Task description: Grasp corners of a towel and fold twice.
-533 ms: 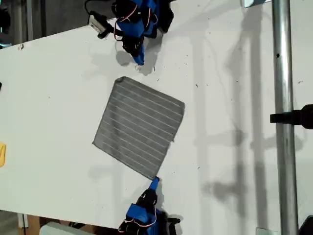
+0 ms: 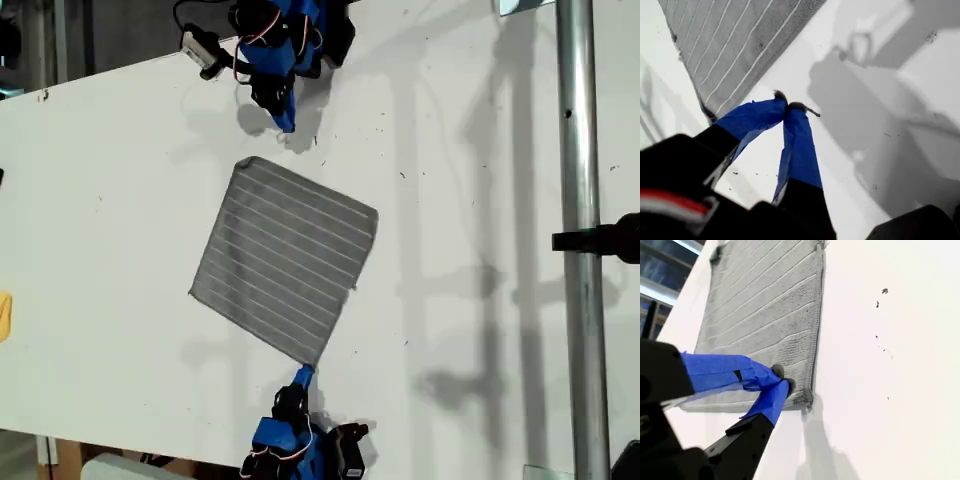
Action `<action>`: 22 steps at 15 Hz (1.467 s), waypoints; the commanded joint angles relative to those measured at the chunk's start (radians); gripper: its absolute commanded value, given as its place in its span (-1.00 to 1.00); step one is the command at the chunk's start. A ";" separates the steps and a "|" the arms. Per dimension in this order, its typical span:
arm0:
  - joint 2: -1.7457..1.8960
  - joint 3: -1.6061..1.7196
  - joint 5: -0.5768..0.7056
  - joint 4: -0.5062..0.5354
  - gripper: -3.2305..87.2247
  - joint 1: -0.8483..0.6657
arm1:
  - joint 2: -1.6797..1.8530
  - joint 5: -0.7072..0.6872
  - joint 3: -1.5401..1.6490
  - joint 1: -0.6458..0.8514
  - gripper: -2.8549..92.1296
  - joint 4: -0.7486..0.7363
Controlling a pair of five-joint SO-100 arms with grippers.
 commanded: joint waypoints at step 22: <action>-0.862 -1.167 0.121 0.394 -0.99 -0.014 | -1.724 -0.276 -1.769 -0.428 -0.94 0.067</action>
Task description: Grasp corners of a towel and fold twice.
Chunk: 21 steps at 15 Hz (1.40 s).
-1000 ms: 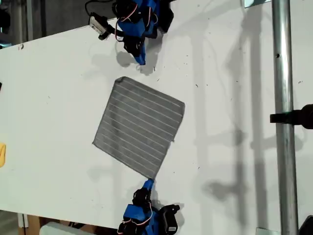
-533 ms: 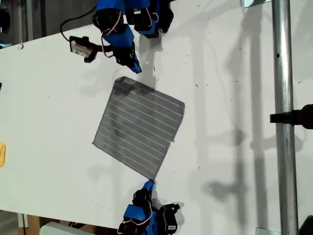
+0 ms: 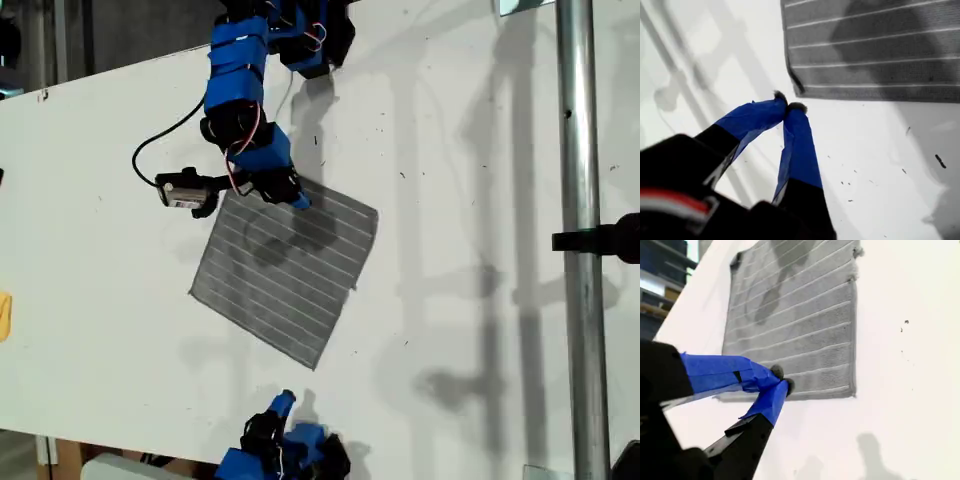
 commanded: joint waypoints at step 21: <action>-0.630 -0.664 0.643 0.074 -0.46 0.015 | -0.256 -0.273 -0.293 -0.046 -0.01 0.152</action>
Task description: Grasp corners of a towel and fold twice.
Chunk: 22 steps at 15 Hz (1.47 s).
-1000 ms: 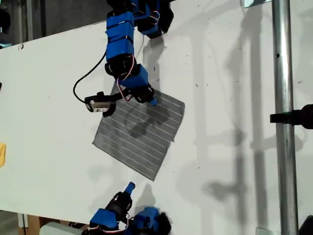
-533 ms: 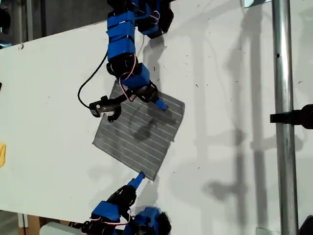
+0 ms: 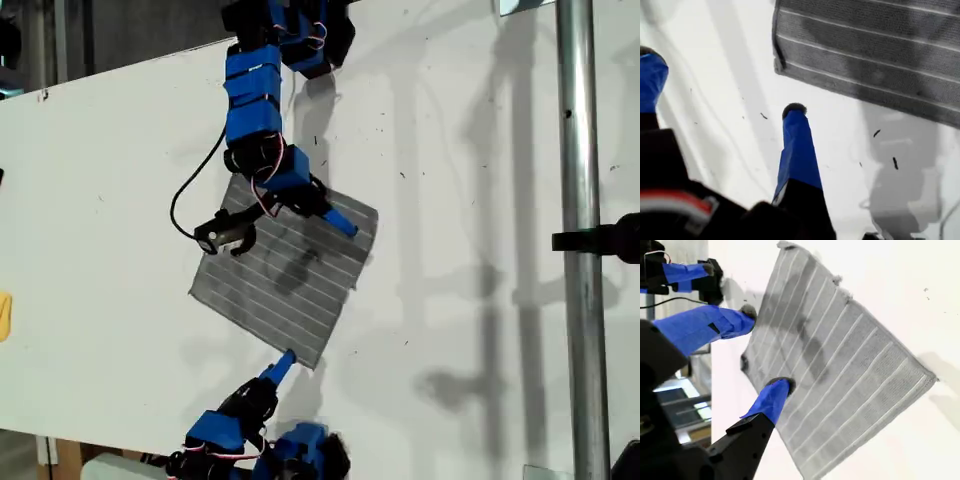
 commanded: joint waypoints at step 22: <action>0.063 0.058 -0.009 -0.005 -0.46 -0.043 | -0.379 0.578 -0.112 -0.072 -0.14 -0.104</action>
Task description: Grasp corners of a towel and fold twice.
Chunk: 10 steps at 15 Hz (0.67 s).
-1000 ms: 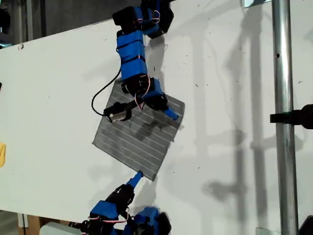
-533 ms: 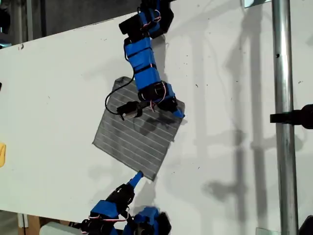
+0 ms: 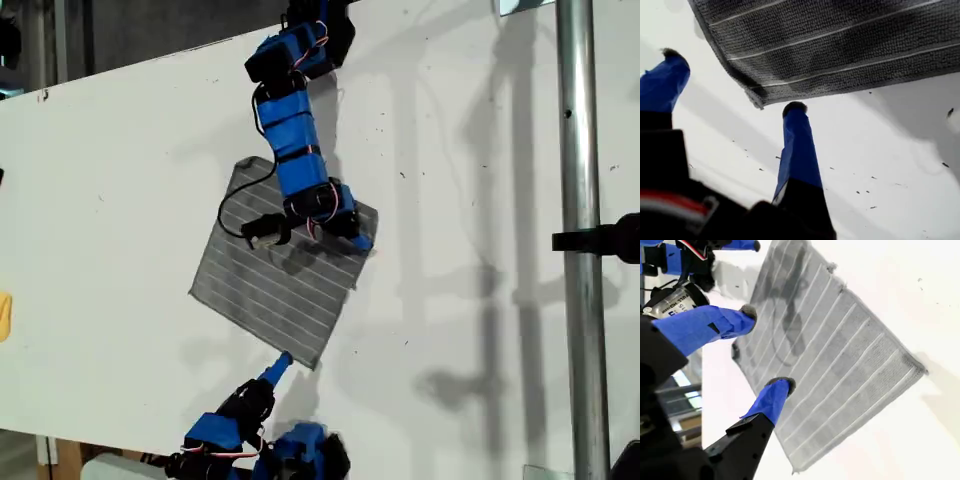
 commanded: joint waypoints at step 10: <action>0.040 0.015 -0.014 -0.005 -0.48 0.003 | -0.158 0.018 -0.028 0.043 -0.94 -0.080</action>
